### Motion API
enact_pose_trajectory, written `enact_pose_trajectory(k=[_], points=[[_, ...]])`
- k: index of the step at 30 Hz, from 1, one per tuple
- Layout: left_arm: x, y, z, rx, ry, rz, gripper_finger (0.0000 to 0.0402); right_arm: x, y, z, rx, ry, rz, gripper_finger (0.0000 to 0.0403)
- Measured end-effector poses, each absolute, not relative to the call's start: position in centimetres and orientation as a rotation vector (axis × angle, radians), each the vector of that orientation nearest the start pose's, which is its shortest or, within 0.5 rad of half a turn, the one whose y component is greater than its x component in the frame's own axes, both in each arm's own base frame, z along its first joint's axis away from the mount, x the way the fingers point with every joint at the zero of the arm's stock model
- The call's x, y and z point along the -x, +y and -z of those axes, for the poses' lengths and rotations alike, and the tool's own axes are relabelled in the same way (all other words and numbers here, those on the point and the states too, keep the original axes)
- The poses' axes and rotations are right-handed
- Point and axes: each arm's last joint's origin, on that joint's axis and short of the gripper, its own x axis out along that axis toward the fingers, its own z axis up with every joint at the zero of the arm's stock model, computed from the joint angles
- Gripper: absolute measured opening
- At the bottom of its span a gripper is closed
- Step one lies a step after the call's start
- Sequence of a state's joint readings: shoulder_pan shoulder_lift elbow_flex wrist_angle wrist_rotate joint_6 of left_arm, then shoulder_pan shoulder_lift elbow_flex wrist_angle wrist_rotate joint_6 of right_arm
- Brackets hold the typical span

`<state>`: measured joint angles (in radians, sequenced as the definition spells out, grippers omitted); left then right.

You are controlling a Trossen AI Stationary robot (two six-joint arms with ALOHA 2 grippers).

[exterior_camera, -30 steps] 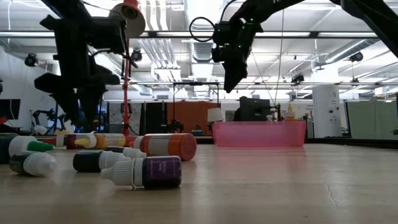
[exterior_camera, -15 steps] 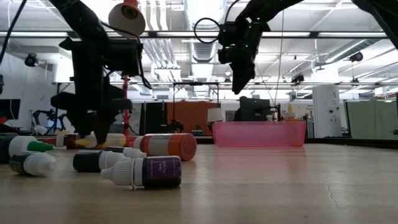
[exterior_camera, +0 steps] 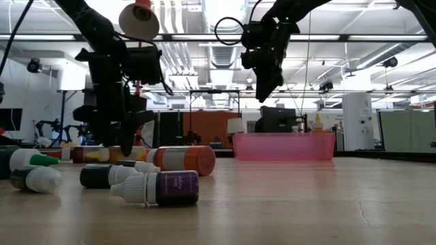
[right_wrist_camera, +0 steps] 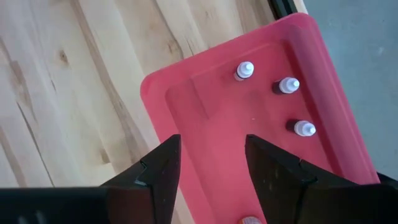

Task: Pick & Place food coloring
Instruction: Put the large yellow food coloring bottle into the red bin

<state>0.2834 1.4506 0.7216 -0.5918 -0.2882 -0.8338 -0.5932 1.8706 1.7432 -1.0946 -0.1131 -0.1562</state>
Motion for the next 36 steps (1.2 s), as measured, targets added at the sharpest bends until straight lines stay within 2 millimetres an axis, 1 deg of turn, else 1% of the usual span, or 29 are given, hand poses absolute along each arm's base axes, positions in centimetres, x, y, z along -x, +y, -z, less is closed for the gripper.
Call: enact_pose_trajectory(k=[4, 13, 18, 21, 25, 29, 33, 36], points=[[-22.8, 7.8, -15.6, 0.649, 1.011, -0.967, 0.0188, -31.9, -20.9, -29.3, -0.287, 1.179, 0.321, 0.0171], [-23.1, 8.1, -14.1, 0.571, 1.103, -0.928, 0.0188, -32.0, -20.9, -29.4, -0.302, 1.167, 0.335, 0.0171], [-23.4, 8.2, -14.1, 0.576, 1.111, -0.922, 0.0185, -32.1, -20.8, -29.4, -0.315, 1.164, 0.339, 0.0171], [-23.8, 8.3, -14.5, 0.577, 1.106, -0.895, 0.0169, -32.3, -20.5, -29.4, -0.34, 1.152, 0.304, 0.0171], [-24.4, 8.4, -15.1, 0.571, 1.087, -0.867, 0.0132, -32.5, -20.2, -29.4, -0.323, 1.152, 0.28, 0.0171], [-24.5, 8.5, -15.3, 0.577, 1.075, -0.872, 0.0096, -32.7, -19.9, -29.4, -0.324, 1.151, 0.273, 0.0171], [-25.0, 8.7, -16.1, 0.587, 1.03, -0.864, 0.0088, -32.7, -19.6, -29.8, -0.351, 1.119, 0.224, 0.0171], [-26.0, 9.1, -17.7, 0.591, 0.913, -0.835, 0.0091, -32.5, -19.2, -31.0, -0.39, 1.051, 0.184, 0.0171]])
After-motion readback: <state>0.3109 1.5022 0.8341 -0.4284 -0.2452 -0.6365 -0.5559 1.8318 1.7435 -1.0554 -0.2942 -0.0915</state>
